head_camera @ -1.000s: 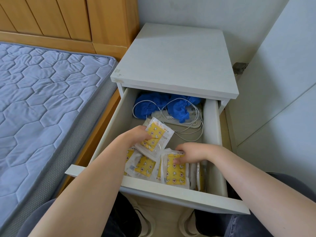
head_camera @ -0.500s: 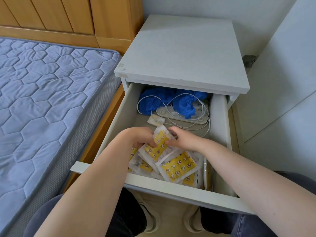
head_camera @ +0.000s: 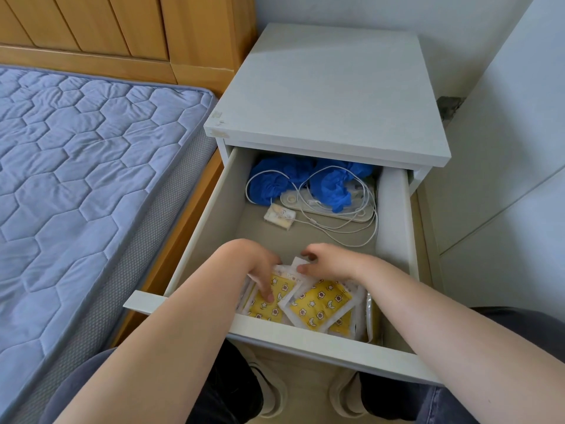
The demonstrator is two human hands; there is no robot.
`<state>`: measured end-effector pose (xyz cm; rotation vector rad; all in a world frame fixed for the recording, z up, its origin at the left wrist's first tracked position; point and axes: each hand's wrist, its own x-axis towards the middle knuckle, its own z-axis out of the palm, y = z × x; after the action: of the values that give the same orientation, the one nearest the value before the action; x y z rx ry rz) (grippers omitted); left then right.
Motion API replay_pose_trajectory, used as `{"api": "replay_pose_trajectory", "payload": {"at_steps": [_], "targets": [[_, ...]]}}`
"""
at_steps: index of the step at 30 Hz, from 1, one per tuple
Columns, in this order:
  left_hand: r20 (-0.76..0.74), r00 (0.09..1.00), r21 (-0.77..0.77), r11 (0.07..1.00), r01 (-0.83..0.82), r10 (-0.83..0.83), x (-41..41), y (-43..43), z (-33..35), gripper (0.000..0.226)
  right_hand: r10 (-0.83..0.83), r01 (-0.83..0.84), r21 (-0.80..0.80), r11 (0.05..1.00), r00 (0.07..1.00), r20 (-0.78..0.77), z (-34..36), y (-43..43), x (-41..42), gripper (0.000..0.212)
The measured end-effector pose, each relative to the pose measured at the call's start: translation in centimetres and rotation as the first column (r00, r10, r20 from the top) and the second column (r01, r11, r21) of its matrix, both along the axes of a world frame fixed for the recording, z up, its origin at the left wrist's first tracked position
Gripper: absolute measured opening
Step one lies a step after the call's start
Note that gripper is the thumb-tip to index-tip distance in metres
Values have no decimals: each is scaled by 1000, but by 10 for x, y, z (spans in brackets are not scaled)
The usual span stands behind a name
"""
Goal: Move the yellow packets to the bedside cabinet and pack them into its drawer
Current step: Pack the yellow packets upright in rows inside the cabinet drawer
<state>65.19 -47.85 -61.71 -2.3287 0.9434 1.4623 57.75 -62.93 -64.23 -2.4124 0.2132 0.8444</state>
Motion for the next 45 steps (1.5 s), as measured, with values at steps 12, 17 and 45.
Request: {"api": "replay_pose_trajectory", "payload": {"at_steps": [12, 17, 45], "targets": [[-10, 991, -76, 988, 136, -137, -11, -14, -7, 103, 245, -263, -104, 959, 956, -162, -8, 4, -17, 57], [8, 992, -88, 988, 126, -126, -10, -14, -8, 107, 247, -260, -137, 956, 963, -103, 0, 10, -23, 57], [285, 946, 17, 987, 157, -156, -33, -19, -4, 102, 206, -212, -363, 907, 977, -54, 20, -10, -38, 64]]}}
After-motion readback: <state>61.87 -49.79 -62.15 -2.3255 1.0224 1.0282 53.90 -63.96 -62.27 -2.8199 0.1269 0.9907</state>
